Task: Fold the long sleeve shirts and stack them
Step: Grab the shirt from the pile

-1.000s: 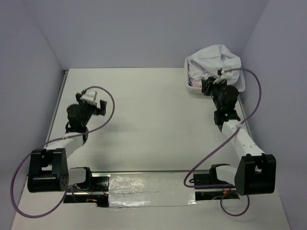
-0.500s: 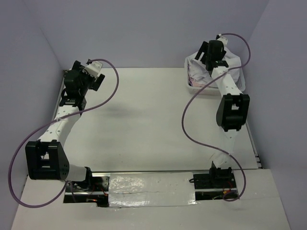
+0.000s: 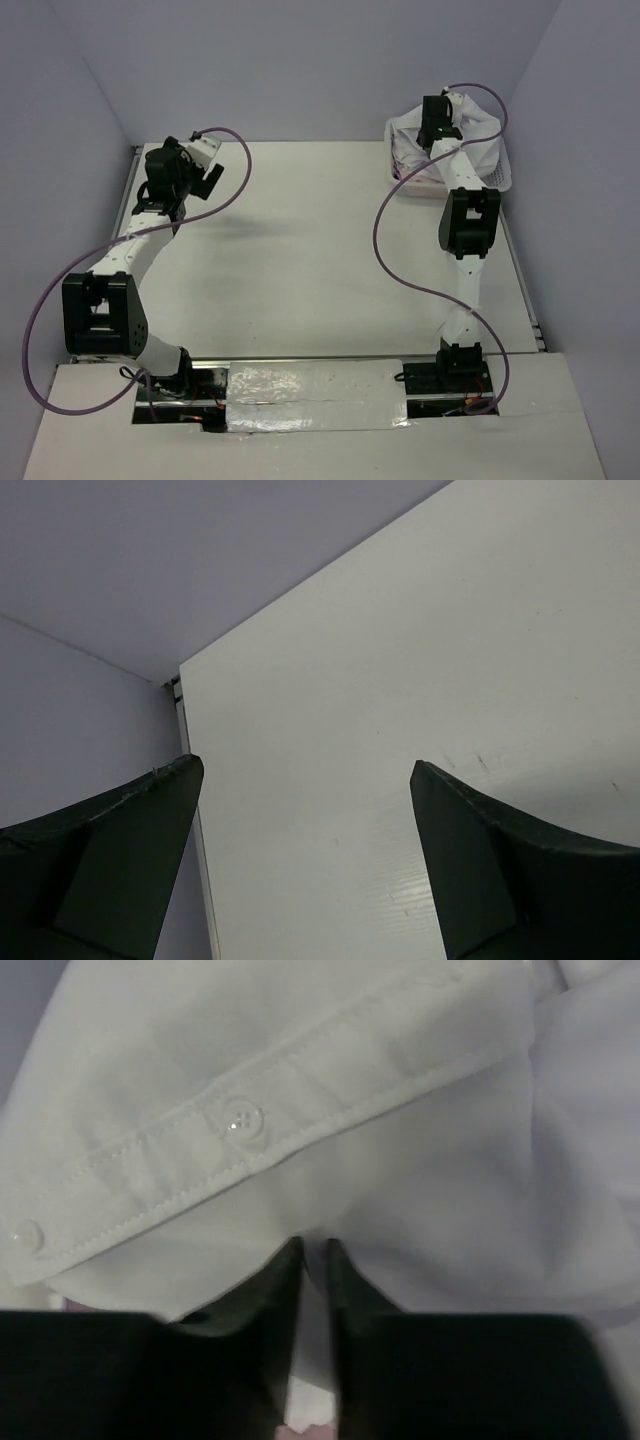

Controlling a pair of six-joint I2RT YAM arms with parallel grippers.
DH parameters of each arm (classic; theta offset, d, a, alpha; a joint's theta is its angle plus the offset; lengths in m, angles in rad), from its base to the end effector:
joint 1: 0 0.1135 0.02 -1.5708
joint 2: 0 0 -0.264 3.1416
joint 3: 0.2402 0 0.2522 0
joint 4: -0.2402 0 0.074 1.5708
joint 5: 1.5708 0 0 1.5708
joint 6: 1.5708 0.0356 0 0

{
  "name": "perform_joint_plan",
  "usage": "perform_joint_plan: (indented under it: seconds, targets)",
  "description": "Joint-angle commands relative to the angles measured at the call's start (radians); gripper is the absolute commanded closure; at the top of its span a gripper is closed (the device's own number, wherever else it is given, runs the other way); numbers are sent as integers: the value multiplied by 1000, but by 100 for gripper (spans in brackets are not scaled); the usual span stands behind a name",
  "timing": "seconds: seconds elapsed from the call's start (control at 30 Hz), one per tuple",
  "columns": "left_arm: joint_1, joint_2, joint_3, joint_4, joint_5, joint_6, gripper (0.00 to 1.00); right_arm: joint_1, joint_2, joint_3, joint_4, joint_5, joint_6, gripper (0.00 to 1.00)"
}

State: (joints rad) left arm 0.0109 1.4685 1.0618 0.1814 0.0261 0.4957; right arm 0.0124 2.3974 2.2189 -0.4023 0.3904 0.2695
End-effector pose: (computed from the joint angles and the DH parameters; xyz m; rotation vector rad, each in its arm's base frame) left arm 0.3486 0.0029 0.3098 0.4524 1.7513 0.3383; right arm 0.5554 -0.0067 0.2492 0.4918 2.0550 -0.2520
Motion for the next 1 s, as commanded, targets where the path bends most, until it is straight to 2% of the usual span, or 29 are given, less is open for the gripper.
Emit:
perform_joint_plan:
  seconds: [0.0, 0.03, 0.13, 0.3, 0.37, 0.43, 0.47, 0.5, 0.57, 0.7, 0.73, 0.97]
  targets:
    - [1, 21, 66, 12, 28, -26, 1, -5, -47, -27, 39, 15, -36, 87]
    - [3, 24, 76, 9, 31, -32, 1, -5, -55, -27, 36, 15, -32, 100]
    - [1, 18, 84, -2, 43, -37, 1, -5, -118, -72, 42, 8, -35, 100]
    - [-2, -22, 61, -3, 49, -45, 1, -5, -344, -287, 210, 10, -53, 100]
    - [-3, -37, 46, 7, 54, -46, 1, -5, -398, -398, 266, 18, -26, 100]
    - [-5, -60, 27, 12, 64, -49, 1, -57, -451, -467, 269, -2, 51, 100]
    - [-3, -65, 21, 12, 67, -52, 1, -71, -458, -472, 254, -39, 83, 91]
    - [-3, -77, 12, 13, 69, -58, 1, -84, -460, -472, 234, -56, 111, 73]
    - [-3, -91, 1, 20, 75, -66, 1, -127, -455, -470, 194, -102, 167, 71]
    - [-3, -103, -26, 27, 77, -68, 1, -167, -429, -453, 137, -85, 246, 7]
    - [-5, -106, -29, 27, 77, -68, 1, -179, -410, -444, 103, -72, 258, 0]
    - [-3, -94, -16, 13, 80, -86, 1, -210, -284, -352, 33, -157, 346, 0]
